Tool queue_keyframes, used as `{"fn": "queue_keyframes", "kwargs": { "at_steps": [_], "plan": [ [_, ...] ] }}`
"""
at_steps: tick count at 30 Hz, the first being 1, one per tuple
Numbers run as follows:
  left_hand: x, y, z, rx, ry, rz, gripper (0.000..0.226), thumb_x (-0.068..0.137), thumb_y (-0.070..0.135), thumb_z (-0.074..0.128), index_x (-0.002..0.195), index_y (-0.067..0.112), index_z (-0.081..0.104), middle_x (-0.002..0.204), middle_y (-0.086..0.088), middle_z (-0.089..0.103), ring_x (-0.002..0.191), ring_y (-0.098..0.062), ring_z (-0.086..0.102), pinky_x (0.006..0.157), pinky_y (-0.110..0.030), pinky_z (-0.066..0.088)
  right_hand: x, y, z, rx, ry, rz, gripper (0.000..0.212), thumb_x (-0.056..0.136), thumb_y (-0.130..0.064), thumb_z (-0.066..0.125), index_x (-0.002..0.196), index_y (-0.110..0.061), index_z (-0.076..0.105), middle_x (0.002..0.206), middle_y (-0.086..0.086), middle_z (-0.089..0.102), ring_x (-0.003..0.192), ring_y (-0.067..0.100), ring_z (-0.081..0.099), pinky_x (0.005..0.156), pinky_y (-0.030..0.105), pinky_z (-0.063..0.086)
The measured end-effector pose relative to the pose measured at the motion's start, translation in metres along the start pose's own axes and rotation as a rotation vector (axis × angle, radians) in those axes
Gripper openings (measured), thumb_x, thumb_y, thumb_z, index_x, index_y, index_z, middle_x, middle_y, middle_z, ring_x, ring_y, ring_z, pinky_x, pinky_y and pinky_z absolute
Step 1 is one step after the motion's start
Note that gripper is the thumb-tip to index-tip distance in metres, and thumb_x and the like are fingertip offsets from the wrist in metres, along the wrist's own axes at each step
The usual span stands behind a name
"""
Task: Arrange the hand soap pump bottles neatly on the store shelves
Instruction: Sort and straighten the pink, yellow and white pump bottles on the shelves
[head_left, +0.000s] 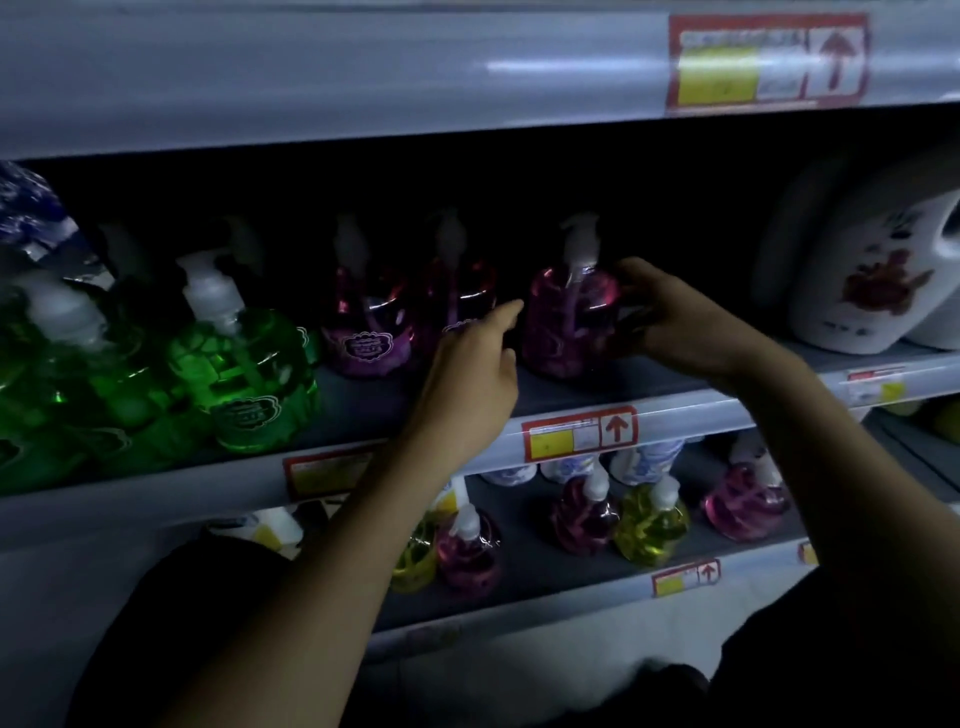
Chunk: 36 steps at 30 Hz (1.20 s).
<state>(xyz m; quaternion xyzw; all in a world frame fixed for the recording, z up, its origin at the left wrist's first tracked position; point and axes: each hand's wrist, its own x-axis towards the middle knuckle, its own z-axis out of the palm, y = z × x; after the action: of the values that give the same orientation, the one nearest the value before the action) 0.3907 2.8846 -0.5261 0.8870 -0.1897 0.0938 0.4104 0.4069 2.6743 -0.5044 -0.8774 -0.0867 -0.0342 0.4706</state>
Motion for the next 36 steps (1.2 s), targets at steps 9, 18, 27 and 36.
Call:
{"fn": "queue_keyframes", "kwargs": {
  "at_steps": [9, 18, 27, 36],
  "plan": [
    [-0.006, 0.014, 0.033, -0.144, 0.037, -0.115, 0.056, 0.091, -0.006, 0.042, 0.14, 0.02, 0.046, 0.137, -0.001, 0.056, 0.104, -0.014, 0.063, 0.091, -0.021, 0.051, 0.016, 0.017, 0.02, -0.231, 0.216, 0.043, 0.102, 0.039, -0.054, 0.087, 0.119, -0.011, 0.04, 0.119, 0.012, 0.053, 0.112, 0.029, 0.055, 0.092, 0.048, 0.051],
    [-0.007, -0.015, -0.012, 0.163, 0.431, -0.053, 0.042, 0.087, -0.009, 0.047, 0.125, 0.004, 0.059, 0.126, -0.008, 0.053, 0.098, -0.023, 0.059, 0.084, -0.009, 0.034, 0.033, 0.012, 0.03, 0.056, 0.118, 0.08, 0.064, 0.078, 0.0, 0.072, 0.131, -0.006, 0.035, 0.108, -0.003, 0.052, 0.103, 0.012, 0.052, 0.07, 0.017, 0.048],
    [-0.027, -0.038, -0.017, 0.271, 0.362, 0.033, 0.038, 0.087, -0.006, 0.048, 0.122, 0.002, 0.061, 0.126, -0.008, 0.055, 0.109, -0.024, 0.057, 0.094, -0.017, 0.039, 0.016, -0.012, 0.048, -0.317, 0.301, -0.042, 0.05, 0.077, -0.015, 0.074, 0.117, 0.0, 0.049, 0.111, 0.019, 0.052, 0.106, 0.032, 0.052, 0.09, 0.03, 0.041],
    [-0.155, -0.096, 0.006, 0.549, -0.3, 0.009, 0.018, 0.084, 0.011, 0.054, 0.097, 0.012, 0.067, 0.105, -0.007, 0.065, 0.095, -0.03, 0.062, 0.073, -0.035, 0.051, -0.093, -0.022, 0.164, -0.764, -0.617, -0.121, 0.018, 0.086, -0.029, 0.046, 0.071, -0.02, 0.049, 0.087, 0.009, 0.053, 0.09, 0.028, 0.06, 0.071, 0.033, 0.044]
  ]
}}
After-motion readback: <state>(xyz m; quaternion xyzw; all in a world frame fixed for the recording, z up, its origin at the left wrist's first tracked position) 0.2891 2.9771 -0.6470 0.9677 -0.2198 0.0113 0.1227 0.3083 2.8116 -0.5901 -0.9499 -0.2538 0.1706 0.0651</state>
